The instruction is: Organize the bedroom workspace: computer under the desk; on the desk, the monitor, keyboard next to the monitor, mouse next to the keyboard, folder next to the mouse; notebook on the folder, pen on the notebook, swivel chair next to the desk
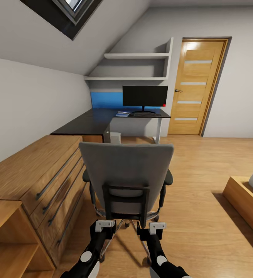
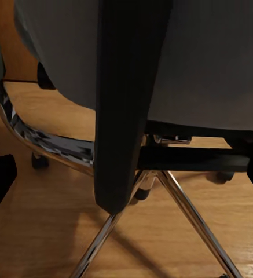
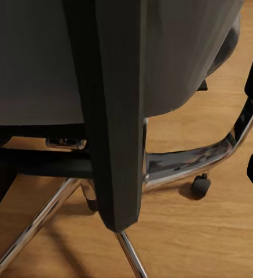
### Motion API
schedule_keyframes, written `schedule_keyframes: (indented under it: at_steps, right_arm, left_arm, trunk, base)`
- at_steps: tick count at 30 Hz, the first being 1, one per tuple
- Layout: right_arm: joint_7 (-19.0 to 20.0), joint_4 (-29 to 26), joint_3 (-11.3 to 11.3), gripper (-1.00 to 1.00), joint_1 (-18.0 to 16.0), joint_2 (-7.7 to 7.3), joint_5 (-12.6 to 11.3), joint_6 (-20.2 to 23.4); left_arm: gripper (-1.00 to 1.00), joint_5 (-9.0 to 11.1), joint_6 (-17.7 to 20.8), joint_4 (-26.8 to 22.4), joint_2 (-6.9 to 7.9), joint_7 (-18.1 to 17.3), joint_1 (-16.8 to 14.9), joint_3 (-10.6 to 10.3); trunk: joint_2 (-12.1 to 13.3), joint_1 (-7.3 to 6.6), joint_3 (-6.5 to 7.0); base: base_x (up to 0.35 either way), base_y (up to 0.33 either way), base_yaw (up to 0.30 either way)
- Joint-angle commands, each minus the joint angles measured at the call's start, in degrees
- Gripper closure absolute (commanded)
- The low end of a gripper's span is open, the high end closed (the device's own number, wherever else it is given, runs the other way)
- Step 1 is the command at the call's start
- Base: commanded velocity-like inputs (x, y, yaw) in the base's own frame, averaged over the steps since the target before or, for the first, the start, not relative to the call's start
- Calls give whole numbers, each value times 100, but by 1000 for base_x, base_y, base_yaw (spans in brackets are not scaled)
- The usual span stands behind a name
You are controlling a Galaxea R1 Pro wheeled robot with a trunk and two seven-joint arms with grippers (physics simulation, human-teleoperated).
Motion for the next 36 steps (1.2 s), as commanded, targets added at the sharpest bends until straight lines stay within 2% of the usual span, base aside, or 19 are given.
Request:
schedule_keyframes:
  at_steps: [1, 9, 18, 36]
  right_arm:
    - [-32, 4, 50, -100, -5, -1, -41, -17]
    - [-32, 4, 50, -100, -5, -1, -45, -17]
    - [-32, 4, 43, -100, -5, -2, -45, -17]
    - [-32, 13, 49, -100, -5, -1, -46, -17]
  left_arm:
    - [-100, 59, -24, 4, 6, 45, -5, -45]
    - [-100, 56, -24, 2, 6, 45, -5, -45]
    - [-100, 58, -24, 0, 6, 45, -5, -45]
    - [-100, 59, -24, 3, 6, 40, -5, -45]
  trunk:
    - [-2, 0, -5]
    - [-2, 0, -5]
    - [-2, 0, -5]
    - [-2, 0, -5]
  base:
    - [40, 0, 0]
    - [45, 0, 0]
    - [181, 0, 0]
    - [45, 0, 0]
